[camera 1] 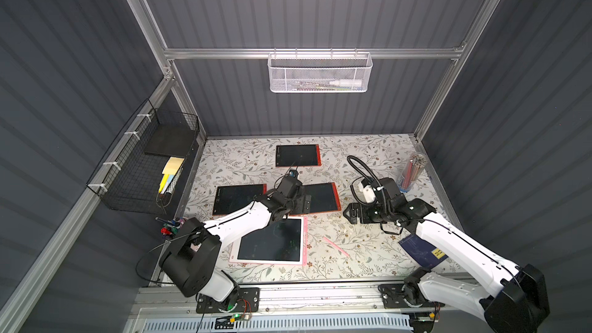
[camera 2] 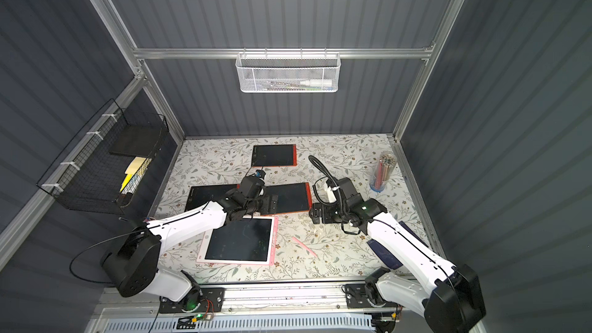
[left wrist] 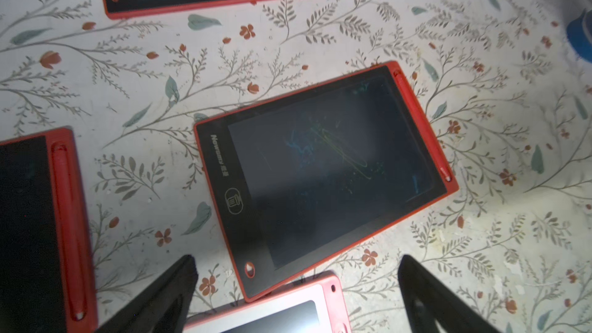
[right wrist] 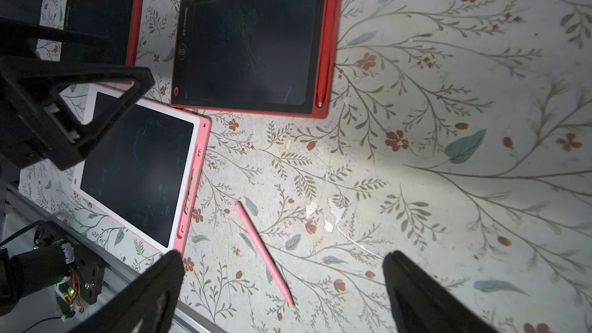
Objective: Place the stylus back onto the writing tablet
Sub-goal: Move the writing tablet to the center of the board.
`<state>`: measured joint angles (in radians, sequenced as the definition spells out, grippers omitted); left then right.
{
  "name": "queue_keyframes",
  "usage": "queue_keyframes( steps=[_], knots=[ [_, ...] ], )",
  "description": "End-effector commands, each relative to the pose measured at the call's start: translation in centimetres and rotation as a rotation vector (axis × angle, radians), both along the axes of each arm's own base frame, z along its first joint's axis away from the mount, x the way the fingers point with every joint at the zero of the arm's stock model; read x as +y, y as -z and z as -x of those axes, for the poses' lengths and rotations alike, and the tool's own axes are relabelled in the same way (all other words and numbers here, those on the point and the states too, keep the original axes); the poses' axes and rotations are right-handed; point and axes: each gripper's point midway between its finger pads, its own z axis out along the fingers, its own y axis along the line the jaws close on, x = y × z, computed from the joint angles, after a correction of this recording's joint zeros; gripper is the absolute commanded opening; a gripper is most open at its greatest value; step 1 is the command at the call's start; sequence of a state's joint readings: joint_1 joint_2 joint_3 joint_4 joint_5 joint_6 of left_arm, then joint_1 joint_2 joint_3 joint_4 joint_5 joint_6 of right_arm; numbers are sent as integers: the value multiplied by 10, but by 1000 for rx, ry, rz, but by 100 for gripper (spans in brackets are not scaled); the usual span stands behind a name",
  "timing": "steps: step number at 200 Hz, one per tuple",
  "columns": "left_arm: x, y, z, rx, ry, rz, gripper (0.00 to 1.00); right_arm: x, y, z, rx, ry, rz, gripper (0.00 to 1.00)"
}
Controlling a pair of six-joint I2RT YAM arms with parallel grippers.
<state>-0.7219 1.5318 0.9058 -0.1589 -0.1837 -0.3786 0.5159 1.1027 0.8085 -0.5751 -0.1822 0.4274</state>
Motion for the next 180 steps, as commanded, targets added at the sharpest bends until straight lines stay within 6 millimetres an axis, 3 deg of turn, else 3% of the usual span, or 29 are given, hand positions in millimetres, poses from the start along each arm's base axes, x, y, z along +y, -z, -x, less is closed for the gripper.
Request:
queue_keyframes(
  steps=[1,43,120,180],
  knots=[
    [-8,4,0,16,24,-21,99,-3,3,1,3,17,4,99],
    [10,29,2,64,-20,-148,99,-7,12,5,16,19,23,99],
    [-1,60,7,141,51,-175,99,-12,17,4,4,23,51,99],
    [-8,70,13,169,131,-182,100,-15,20,4,1,22,66,99]
  ],
)
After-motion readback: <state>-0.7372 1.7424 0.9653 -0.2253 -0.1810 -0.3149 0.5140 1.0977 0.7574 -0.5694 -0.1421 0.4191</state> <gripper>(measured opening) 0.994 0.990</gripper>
